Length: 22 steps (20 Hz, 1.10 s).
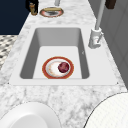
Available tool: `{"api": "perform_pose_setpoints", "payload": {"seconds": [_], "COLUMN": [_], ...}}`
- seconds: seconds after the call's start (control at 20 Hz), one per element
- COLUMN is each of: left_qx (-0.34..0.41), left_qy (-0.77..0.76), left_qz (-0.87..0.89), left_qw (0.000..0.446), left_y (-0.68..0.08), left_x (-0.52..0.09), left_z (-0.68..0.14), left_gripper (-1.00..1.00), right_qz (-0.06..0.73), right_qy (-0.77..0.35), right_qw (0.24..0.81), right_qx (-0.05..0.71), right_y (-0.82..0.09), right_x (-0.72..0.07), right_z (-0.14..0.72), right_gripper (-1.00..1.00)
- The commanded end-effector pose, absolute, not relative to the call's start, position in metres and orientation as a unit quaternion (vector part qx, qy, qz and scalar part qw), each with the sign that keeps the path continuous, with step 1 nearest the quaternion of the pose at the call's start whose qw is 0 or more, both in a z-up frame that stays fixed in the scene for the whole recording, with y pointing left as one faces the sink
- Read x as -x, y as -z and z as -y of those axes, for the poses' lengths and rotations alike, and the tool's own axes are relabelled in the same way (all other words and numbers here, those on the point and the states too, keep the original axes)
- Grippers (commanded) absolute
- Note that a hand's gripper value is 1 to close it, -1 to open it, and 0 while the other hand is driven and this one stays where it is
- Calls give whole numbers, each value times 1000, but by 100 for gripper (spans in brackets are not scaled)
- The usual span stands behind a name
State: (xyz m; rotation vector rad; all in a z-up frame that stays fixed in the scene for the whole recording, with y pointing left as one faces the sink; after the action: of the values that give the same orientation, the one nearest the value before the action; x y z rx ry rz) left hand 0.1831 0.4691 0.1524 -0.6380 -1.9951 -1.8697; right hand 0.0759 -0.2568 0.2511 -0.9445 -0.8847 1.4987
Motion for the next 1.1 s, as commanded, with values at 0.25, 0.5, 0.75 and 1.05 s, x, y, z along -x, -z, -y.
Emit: {"api": "perform_pose_setpoints", "payload": {"seconds": [0.25,0.5,0.75,1.05], "left_qx": [218,210,205,211], "left_qy": [657,665,674,671], "left_qz": [702,697,690,689], "left_qw": [166,165,165,174], "left_y": [-219,-235,-249,-264], "left_x": [-184,-190,-193,-211], "left_z": [-435,-401,-367,-327], "left_gripper": [100,100,100,100], "right_qz": [374,374,374,374], "right_qy": [-633,-633,-633,-633], "right_qw": [549,549,549,549], "right_qx": [399,399,399,399], "right_y": [-251,-251,-251,-251], "right_x": [-76,-76,-76,-76], "right_z": [257,257,257,257], "right_gripper": [0,0,0,0]}}
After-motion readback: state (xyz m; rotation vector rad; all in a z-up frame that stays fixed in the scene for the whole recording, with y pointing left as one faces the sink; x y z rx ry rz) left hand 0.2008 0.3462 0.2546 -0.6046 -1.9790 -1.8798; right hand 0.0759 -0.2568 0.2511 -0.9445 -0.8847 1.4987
